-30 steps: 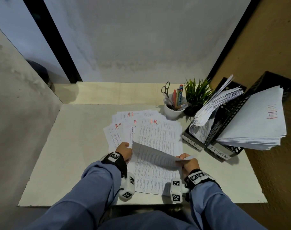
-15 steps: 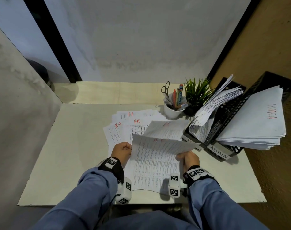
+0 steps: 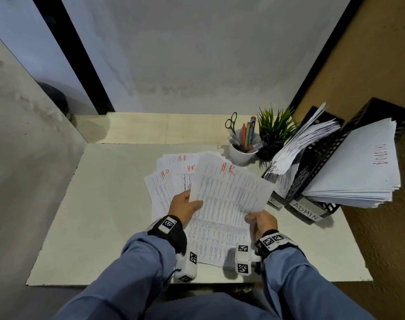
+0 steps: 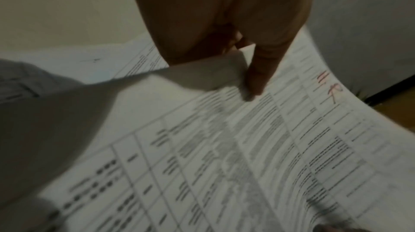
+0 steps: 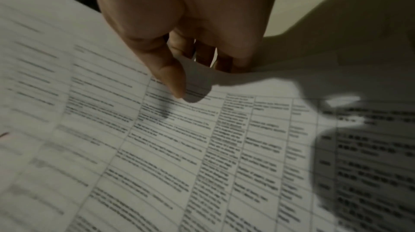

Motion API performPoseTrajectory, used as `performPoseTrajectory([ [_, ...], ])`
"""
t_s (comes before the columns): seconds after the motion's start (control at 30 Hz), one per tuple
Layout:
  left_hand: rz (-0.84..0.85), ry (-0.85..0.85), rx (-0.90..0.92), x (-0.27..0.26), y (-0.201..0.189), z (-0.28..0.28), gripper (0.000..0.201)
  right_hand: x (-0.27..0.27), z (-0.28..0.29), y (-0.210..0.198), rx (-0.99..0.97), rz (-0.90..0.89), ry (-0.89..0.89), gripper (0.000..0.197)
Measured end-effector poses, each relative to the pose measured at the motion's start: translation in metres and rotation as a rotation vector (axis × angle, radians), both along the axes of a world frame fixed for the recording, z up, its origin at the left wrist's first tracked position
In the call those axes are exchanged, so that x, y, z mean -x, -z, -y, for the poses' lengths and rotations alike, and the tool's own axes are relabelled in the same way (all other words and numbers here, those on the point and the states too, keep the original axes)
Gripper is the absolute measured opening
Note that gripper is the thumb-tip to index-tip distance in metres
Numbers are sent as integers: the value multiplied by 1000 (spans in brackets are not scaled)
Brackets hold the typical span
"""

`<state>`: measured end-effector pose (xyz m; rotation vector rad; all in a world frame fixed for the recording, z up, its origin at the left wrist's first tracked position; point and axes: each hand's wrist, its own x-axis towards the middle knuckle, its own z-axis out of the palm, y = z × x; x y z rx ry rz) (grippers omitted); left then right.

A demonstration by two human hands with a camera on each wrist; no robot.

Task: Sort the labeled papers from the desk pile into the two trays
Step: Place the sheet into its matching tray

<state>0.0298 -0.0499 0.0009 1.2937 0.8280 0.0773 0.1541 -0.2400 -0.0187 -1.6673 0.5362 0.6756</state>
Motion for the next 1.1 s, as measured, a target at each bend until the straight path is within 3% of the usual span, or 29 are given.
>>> performPoseTrajectory([
  [0.07, -22, -10, -30, 0, 4, -1, 6, 1, -1, -4, -38, 25, 29, 28],
  [0.2, -20, -62, 31, 3, -3, -2, 22, -1, -1, -1, -120, 55, 48, 51],
  [0.37, -87, -124, -49, 11, 8, -11, 44, 4, -14, -15, -286, 62, -13, 27],
  [0.47, -154, -224, -164, 13, 20, -18, 34, 8, -16, -15, -325, 35, -16, 37],
  [0.57, -279, -316, -235, 18, 27, -25, 46, 11, -13, -5, -340, -19, -17, 41],
  [0.67, -349, -293, -330, 18, 25, -25, 39, 13, -12, -2, -352, -32, -26, 29],
  [0.77, -393, -288, -343, 16, 20, -24, 21, 12, -12, -3, -316, -40, -18, 33],
  [0.93, -370, -259, -237, 15, 20, -23, 34, 14, -9, -4, -253, -31, -42, 20],
  [1.1, -301, -154, -401, 17, 16, -22, 24, 15, -10, -7, -270, -25, -10, 36],
])
